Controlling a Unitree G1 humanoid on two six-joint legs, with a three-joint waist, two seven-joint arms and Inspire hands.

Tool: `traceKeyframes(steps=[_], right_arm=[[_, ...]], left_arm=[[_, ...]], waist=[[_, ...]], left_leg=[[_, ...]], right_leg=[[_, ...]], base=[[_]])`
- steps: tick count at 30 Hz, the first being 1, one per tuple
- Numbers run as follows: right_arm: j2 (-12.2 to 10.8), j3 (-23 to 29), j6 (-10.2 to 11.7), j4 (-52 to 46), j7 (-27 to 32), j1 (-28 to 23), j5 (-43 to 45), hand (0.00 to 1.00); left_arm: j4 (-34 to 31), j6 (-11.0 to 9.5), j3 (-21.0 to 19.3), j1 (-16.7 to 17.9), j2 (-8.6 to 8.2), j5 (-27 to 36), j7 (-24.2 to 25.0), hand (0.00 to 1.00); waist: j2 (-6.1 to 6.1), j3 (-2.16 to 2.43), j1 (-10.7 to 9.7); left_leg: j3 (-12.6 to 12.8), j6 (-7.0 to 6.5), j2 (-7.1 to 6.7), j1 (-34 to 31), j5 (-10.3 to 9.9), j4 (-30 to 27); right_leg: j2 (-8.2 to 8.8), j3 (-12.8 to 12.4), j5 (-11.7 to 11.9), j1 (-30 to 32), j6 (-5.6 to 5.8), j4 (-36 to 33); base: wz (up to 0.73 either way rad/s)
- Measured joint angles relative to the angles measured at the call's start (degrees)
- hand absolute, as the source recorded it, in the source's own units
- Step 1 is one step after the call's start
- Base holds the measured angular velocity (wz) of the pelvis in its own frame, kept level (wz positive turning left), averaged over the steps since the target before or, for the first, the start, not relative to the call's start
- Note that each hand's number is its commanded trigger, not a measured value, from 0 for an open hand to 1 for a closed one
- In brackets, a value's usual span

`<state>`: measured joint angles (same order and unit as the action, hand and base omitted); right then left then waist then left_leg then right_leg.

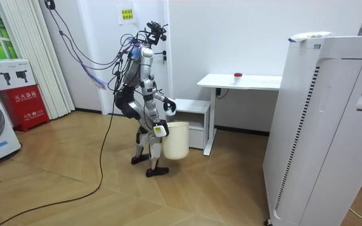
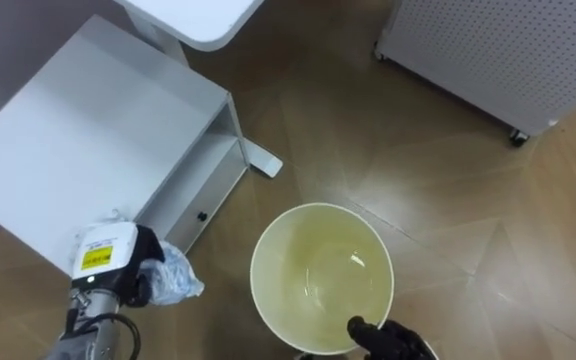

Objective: Pick garbage

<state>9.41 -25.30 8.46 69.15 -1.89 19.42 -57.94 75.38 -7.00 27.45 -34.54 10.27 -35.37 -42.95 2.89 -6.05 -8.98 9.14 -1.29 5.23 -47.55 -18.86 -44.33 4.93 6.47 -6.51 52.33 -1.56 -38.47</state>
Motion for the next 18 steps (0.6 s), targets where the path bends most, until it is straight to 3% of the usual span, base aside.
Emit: traceKeyframes(steps=[6,9,10,11,13,18], right_arm=[[-1.17,-2.68,0.89,0.26,-0.73,-0.77,0.13,1.0],[-1.39,-2.74,0.81,0.55,-1.15,-1.56,-0.08,1.0],[-1.71,-2.72,0.8,0.74,-1.2,-1.67,0.1,1.0],[-2.07,-2.71,0.8,1.09,-1.2,-2.01,0.27,1.0],[-3.06,-2.65,0.88,1.64,-1.19,-2.46,0.89,1.0],[-3.61,-2.68,1.04,2.23,-1.38,-2.65,1.99,1.0]], left_arm=[[-2.67,-5.16,-0.56,0.28,-1.3,2.22,-2.77,1.0],[-6.46,-6.82,-0.32,3.92,-3.12,4.18,-3.77,1.0],[-6.77,-7.28,-0.26,5.36,-4.33,4.73,-3.77,1.0],[-6.76,-7.34,-0.26,6.0,-4.8,4.85,-3.72,1.0],[-7.02,-7.38,-0.26,7.9,-6.05,4.86,-3.0,1.0],[-9.35,-7.38,1.26,9.98,-8.51,4.97,0.2,1.0]], waist=[[-0.32,0.29,-0.15],[-0.4,0.39,0.05],[-0.58,0.66,0.1],[-0.67,0.71,0.04],[-1.47,1.3,0.11],[-1.86,1.55,0.84]], left_leg=[[0.08,-0.18,-0.11,3.1,0.21,1.09],[0.31,-0.18,-0.13,5.14,0.19,2.1],[0.38,-0.18,-0.15,5.78,0.23,2.58],[0.4,-0.17,-0.14,6.14,0.27,2.79],[0.4,-0.05,-0.08,6.45,0.36,3.21],[0.39,-0.12,-0.03,7.52,0.82,4.87]], right_leg=[[0.06,0.07,0.2,-3.26,0.3,1.23],[-0.12,-0.09,0.32,-5.23,0.49,2.33],[-0.12,-0.02,0.34,-5.88,0.53,2.91],[-0.14,0.02,0.35,-6.23,0.54,2.96],[-0.31,0.05,0.52,-6.55,0.5,3.76],[-0.83,0.05,1.76,-8.13,0.78,6.35]], base=[[0.01],[-0.02],[0.0],[0.0],[0.0],[-0.03]])
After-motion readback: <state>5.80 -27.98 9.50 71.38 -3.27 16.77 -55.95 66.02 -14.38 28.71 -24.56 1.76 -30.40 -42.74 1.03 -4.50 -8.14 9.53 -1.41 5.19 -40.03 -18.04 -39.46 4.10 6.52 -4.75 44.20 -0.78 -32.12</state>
